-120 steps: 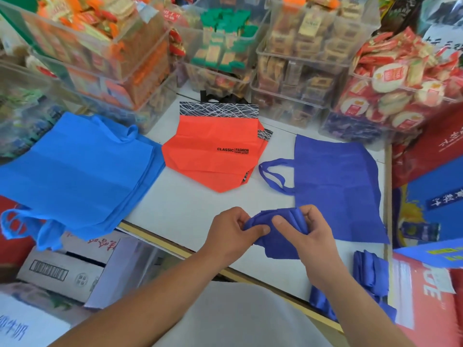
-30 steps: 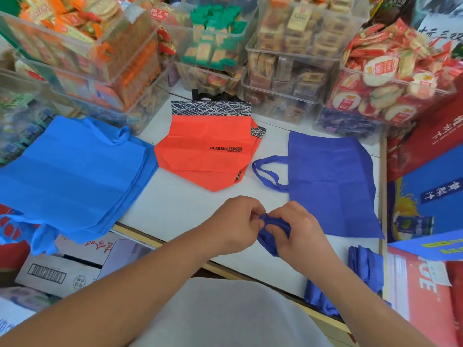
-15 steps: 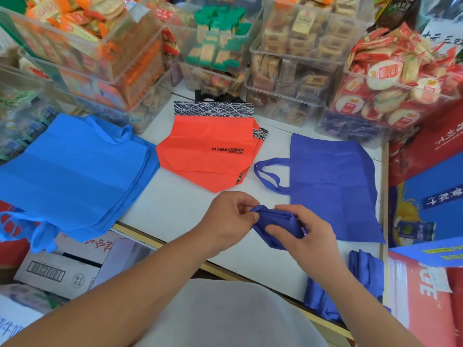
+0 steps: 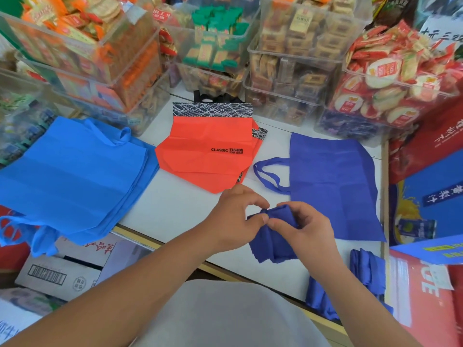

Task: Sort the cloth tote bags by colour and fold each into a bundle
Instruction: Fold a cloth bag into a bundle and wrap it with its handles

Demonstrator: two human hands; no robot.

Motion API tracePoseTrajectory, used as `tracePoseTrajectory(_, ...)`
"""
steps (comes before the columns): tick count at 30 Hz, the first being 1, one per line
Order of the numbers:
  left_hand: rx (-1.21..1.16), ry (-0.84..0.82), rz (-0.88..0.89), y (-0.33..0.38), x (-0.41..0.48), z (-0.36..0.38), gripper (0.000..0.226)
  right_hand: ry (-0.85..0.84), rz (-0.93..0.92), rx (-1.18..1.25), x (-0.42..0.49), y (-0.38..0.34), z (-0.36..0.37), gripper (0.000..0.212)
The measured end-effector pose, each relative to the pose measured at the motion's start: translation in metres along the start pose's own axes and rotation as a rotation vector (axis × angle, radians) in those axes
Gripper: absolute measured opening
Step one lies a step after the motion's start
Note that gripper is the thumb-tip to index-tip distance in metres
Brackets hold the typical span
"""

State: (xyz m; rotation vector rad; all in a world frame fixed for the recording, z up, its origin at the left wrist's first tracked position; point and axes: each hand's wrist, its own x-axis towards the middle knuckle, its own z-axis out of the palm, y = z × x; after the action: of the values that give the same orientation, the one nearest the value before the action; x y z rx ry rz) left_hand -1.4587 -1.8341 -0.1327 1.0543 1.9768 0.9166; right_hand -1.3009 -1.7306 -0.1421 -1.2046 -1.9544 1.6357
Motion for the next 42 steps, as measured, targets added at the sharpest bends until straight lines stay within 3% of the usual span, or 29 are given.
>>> tracePoseTrajectory(4, -0.339, -0.036, -0.091, -0.003, -0.004, -0.001, 0.034, 0.036, 0.053, 0.171, -0.001, -0.003, -0.002, 0.020)
tracePoseTrajectory(9, -0.400, 0.025, -0.104, -0.008, -0.004, -0.002, 0.027, 0.013, 0.121, 0.283, -0.008, -0.001, 0.002, 0.017)
tracePoseTrajectory(13, -0.477, 0.142, -0.126, -0.015, -0.001, -0.010, 0.022, -0.050, 0.170, 0.200, -0.013, 0.004, 0.009, 0.012)
tracePoseTrajectory(19, -0.496, -0.083, -0.125, -0.023, 0.002, -0.010, 0.027, 0.053, 0.198, 0.224, -0.021, 0.000, 0.009, 0.028)
tracePoseTrajectory(24, -0.490, -0.115, -0.070, 0.001, 0.006, 0.013, 0.020, 0.055, 0.179, 0.187, -0.034, 0.008, -0.013, 0.025)
tracePoseTrajectory(30, -0.288, -0.135, 0.026, 0.027, 0.017, 0.082, 0.022, 0.092, 0.215, 0.183, -0.044, 0.043, -0.054, 0.017)
tracePoseTrajectory(34, -0.293, -0.168, -0.201, 0.040, 0.033, 0.147, 0.049, 0.263, 0.259, 0.167, -0.041, 0.085, -0.107, 0.012)
tracePoseTrajectory(38, -0.402, -0.255, -0.391, 0.040, 0.031, 0.211, 0.023, 0.269, 0.409, 0.222, -0.034, 0.135, -0.153, 0.013)
tracePoseTrajectory(42, -0.318, -0.138, -0.477, 0.017, 0.039, 0.248, 0.014, 0.191, 0.542, 0.142, -0.027, 0.173, -0.177, 0.027)
